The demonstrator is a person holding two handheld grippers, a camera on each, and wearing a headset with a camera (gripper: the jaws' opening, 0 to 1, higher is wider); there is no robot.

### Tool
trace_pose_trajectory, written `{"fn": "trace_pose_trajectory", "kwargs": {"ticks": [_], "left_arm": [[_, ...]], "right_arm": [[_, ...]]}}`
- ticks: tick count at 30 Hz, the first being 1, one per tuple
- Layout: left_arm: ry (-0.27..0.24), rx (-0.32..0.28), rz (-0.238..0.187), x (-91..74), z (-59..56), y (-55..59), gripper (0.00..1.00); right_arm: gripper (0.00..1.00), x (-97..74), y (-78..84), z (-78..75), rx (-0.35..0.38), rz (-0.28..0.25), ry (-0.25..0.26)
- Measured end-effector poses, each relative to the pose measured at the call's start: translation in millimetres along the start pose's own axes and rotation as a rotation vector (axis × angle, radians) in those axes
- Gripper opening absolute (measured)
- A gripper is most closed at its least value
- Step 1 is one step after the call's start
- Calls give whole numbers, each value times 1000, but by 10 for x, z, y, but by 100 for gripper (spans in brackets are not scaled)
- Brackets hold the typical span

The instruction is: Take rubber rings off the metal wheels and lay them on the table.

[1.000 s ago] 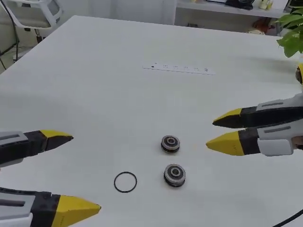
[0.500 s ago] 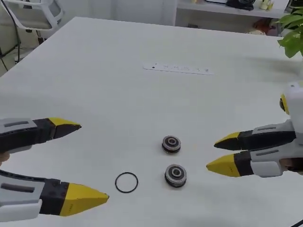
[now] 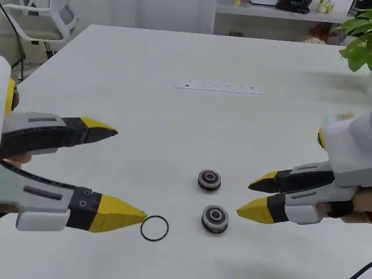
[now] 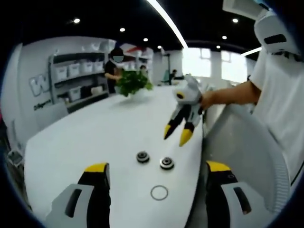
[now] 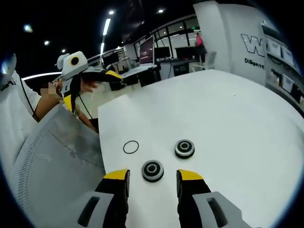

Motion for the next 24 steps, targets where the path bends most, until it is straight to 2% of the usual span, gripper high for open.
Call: {"fn": "trace_pose_trajectory", "kwargs": {"ticks": [7,13,17,19,22,24], "left_arm": [[59,83,5,196,37,-253,80],[95,118,-11,394,72,-385,79],[130,130,-37,562,82,-455,78],[147,131,-55,643,109,-487,77],[150,153,-55,802,123,-522,73],[164,165,-69,905,120,-544,71]], "right_arm": [[37,69,71,-6,28,-10,4],[36,122,136,-2,42,-2,0],[35,173,203,47,29,20,-24],[35,194,246,47,19,35,-25],[35,223,277,58,-6,52,-26],[35,232,279,52,-12,53,-20]]}}
Point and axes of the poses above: the centre of the closed fingertips' face, and the gripper's own axes: x roughly forward along the fingers, z roughly to its left, y roughly out of its underside, the point moved 4 cm from there along -x, roughly backward along the fingers, and after that the axes turned 12 degrees about y, right-handed, at the moved point
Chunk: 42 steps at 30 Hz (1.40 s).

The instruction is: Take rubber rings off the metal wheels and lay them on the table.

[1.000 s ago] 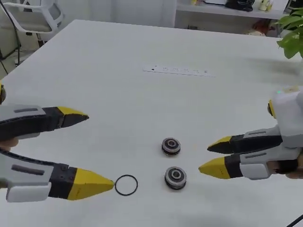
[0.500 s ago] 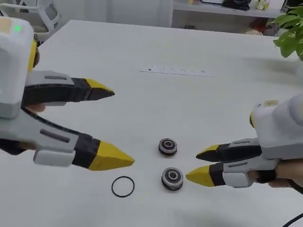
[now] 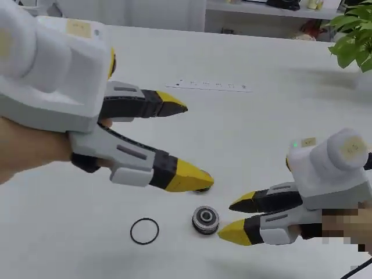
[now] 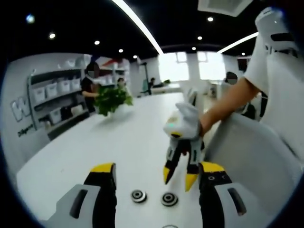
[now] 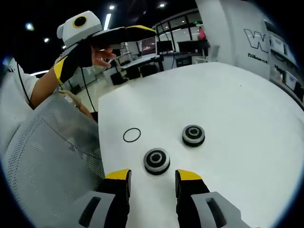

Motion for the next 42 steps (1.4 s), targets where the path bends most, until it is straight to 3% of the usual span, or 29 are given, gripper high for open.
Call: {"fn": "trace_pose_trajectory", "kwargs": {"ticks": [3,7,11,15,19,22,27,30,33,37,42], "left_arm": [[16,2,-19,124,24,14,66],[21,-9,-20,297,90,124,61],[17,-2,-15,392,113,280,56],[20,-75,-52,444,84,489,51],[0,-101,-28,462,78,696,45],[13,-132,9,487,58,833,43],[7,-143,22,523,60,904,40],[11,-150,34,546,52,971,37],[33,-151,59,591,4,1053,32],[57,-152,103,644,-45,1149,30],[62,-152,140,665,-61,1238,23]], "right_arm": [[35,14,6,2,1,6,0],[34,30,12,17,-13,16,-8],[34,42,-1,9,-21,19,-6],[34,39,-22,-15,-27,18,2],[34,37,-56,-43,-31,19,6],[34,53,-97,-89,-51,20,17],[34,83,-121,-145,-36,23,20],[34,96,-49,-92,-31,95,-41],[33,156,-49,-111,-73,98,-25],[33,205,-8,-89,-72,110,-32],[30,238,55,-87,-63,81,-7]]}}
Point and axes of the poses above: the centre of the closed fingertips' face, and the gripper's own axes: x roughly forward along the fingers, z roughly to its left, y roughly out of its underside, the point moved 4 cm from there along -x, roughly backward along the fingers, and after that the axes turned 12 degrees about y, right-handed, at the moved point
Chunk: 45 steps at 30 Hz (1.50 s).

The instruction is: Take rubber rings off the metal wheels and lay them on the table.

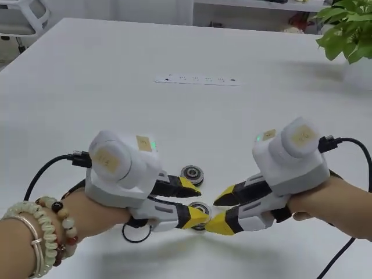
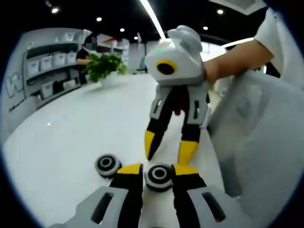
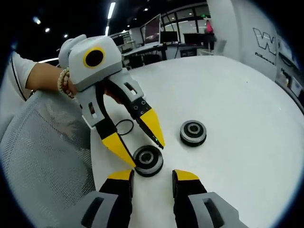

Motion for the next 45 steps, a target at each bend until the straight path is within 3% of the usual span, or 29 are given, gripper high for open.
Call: {"fn": "trace_pose_trajectory", "kwargs": {"ticks": [8,15,23,26,31,33,45], "left_arm": [[1,-9,15,30,-6,40,15],[3,-33,-4,17,-7,39,15],[1,-29,-8,16,-13,48,15],[3,-27,-5,2,-11,53,15],[0,-23,-2,0,-15,53,15],[3,-25,-2,-4,-12,54,15],[16,-14,23,-39,-45,74,15]], "right_arm": [[24,19,4,4,-23,-31,10],[16,28,17,43,-77,-32,-5],[11,35,22,47,-70,-32,-6],[0,23,41,32,-114,-37,10],[0,32,28,29,-56,-27,18],[0,28,36,31,22,-14,22],[0,-15,33,-15,156,-24,12]]}}
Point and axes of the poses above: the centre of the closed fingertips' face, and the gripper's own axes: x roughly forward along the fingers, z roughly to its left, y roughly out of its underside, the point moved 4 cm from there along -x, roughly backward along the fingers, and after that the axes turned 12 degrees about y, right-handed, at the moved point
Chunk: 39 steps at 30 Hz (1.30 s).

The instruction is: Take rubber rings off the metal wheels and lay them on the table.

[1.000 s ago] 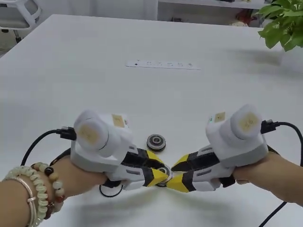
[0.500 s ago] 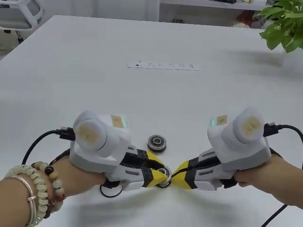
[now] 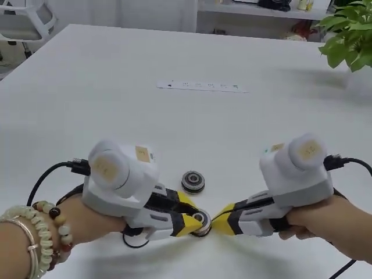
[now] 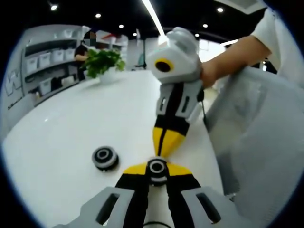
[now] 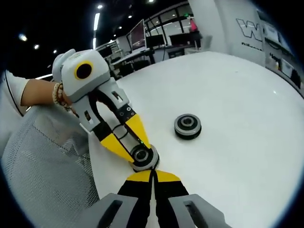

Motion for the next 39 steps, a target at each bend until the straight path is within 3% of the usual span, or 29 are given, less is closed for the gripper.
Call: {"fn": "trace_pose_trajectory", "kwargs": {"ticks": [8,12,15,23,39], "left_arm": [[11,0,11,-18,-16,9,15],[16,12,15,-11,-24,10,15],[13,29,22,-11,-23,11,15],[0,36,57,-6,-12,4,14],[-3,45,59,-7,-8,5,13]], "right_arm": [[0,-57,-47,-11,117,-35,-35],[0,-57,-24,-4,133,-29,-44],[0,-73,-58,0,237,-41,-64],[0,-67,-87,30,253,-47,-75],[0,-62,-132,71,256,-56,-84]]}}
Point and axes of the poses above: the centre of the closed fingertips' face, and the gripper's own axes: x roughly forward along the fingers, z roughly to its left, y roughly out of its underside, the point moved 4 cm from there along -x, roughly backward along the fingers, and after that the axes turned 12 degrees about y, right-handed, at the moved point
